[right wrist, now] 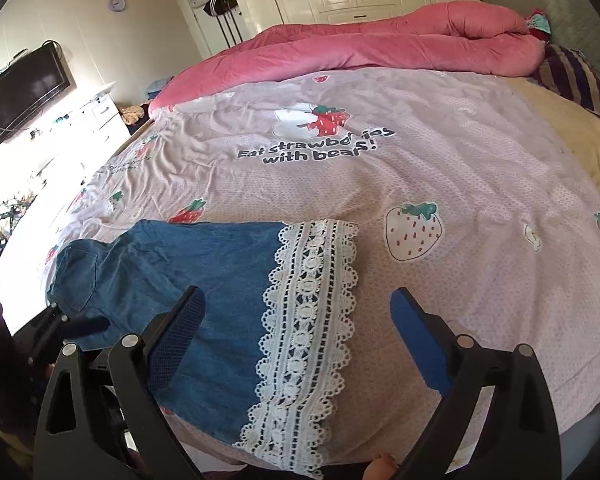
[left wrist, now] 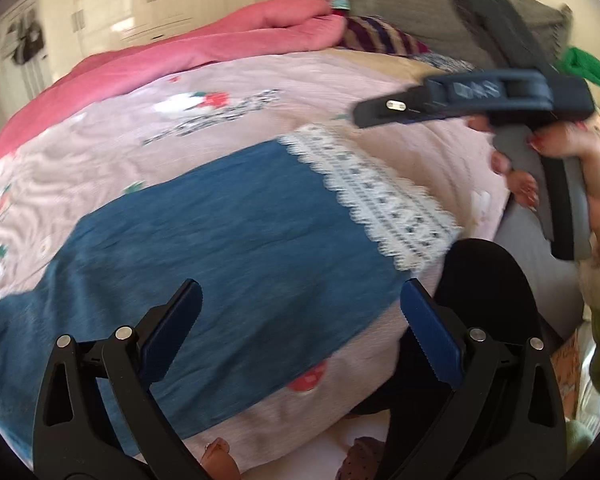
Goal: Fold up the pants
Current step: 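Release the leg and move the right gripper toward the lace hem again, then grasp the lace hems with the right gripper and lift them toward the waistband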
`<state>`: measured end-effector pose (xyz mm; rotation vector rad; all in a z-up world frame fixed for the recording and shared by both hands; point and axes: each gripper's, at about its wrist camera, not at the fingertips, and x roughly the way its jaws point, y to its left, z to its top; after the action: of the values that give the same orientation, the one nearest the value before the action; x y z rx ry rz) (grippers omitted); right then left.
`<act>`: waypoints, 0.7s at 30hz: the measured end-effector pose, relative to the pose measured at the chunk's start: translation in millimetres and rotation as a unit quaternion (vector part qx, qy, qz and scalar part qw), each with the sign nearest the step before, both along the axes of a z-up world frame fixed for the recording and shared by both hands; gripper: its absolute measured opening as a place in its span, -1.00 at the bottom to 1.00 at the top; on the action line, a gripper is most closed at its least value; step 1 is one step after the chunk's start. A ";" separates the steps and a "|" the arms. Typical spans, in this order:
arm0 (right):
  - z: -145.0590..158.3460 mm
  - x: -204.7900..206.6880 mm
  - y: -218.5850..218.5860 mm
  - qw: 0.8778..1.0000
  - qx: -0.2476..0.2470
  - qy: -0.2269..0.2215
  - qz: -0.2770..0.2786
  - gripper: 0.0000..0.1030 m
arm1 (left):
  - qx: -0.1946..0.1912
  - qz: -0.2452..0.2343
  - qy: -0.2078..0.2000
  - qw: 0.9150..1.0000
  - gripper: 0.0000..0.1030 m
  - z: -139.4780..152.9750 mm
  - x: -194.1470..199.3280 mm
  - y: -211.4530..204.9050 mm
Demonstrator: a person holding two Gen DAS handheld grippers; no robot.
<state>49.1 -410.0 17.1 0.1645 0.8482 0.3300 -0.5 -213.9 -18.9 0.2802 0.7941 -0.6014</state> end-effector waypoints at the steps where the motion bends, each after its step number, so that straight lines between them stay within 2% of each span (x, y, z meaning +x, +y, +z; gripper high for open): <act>1: -2.0 2.6 -2.3 1.000 0.006 0.007 0.002 0.81 | 0.003 -0.008 -0.002 1.000 0.81 -1.1 -0.8 -6.4; 10: -18.2 30.2 -6.7 0.998 0.040 0.041 0.025 0.81 | 0.023 -0.060 0.000 0.998 0.80 -21.3 -5.3 -45.2; 17: -37.8 63.3 -4.6 0.995 0.070 0.062 0.041 0.81 | 0.047 -0.092 -0.008 0.995 0.64 -36.1 -12.3 -64.6; 21: -48.3 72.4 -3.3 0.994 0.076 0.067 0.048 0.76 | 0.058 -0.104 -0.019 0.993 0.47 -40.5 -13.9 -74.2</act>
<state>121.5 -413.4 -31.3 0.2908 0.9658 0.4793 -14.4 -288.1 -59.3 0.4843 0.7693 -0.7440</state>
